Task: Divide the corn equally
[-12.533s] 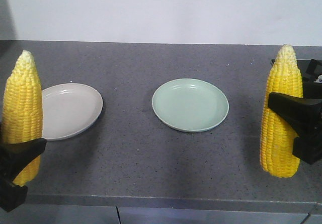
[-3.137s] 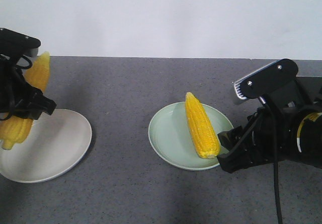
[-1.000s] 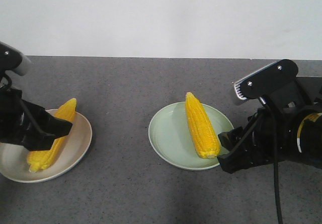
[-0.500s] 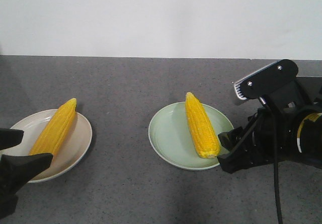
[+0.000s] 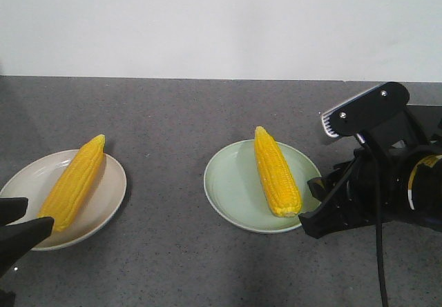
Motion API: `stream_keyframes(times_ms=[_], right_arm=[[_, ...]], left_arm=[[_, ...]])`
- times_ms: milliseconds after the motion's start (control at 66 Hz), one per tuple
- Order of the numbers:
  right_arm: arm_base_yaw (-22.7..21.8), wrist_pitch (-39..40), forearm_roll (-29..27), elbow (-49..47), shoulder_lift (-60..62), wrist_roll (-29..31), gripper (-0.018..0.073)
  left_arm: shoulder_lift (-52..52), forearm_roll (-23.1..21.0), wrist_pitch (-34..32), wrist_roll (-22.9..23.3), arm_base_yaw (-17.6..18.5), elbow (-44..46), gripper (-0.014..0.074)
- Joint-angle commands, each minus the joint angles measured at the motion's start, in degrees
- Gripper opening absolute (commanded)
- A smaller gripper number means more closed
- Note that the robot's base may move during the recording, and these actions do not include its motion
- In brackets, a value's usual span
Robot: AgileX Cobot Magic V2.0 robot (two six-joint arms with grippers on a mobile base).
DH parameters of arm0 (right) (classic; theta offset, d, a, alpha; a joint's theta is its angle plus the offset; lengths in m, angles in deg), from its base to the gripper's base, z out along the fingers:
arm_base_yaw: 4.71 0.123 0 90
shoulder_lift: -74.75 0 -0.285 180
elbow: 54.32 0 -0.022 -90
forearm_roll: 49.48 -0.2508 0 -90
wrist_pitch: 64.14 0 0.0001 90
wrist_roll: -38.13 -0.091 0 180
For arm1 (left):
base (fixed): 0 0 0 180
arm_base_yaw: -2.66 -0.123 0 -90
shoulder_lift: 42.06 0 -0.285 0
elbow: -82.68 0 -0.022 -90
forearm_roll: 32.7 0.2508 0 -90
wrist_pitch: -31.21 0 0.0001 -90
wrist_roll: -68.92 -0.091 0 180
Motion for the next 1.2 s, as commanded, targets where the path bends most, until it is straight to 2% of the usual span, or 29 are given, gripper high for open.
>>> stream_keyframes(times_ms=[0,242,1015,1106,1167,1182], right_arm=[[-0.1,2.1,1.2,-1.4,1.1,0.0,0.019],[-0.1,0.3,1.2,-1.4,1.1,0.0,0.0004],[-0.1,0.5,1.2,-1.4,1.1,0.0,-0.001],[-0.1,0.5,1.2,-1.4,1.1,0.0,-0.001],[-0.1,0.5,1.2,-1.4,1.1,0.0,-0.001],[-0.1,0.4,1.2,-1.4,1.1,0.0,-0.001]], left_arm=[[0.0,-2.0,-4.0,-0.2,-0.1,1.2,0.0192],[0.0,-2.0,-4.2,-0.2,-0.1,1.2,-0.0009],[0.0,-1.8,-3.6,-0.1,-0.2,1.3,-0.0008],[0.7,4.3,-2.9,1.1,-0.2,0.7,-0.0008],[2.6,11.4,-5.1,6.9,-0.2,-1.0,-0.0008],[3.5,12.8,-6.2,9.7,-0.2,-1.4,-0.0008]])
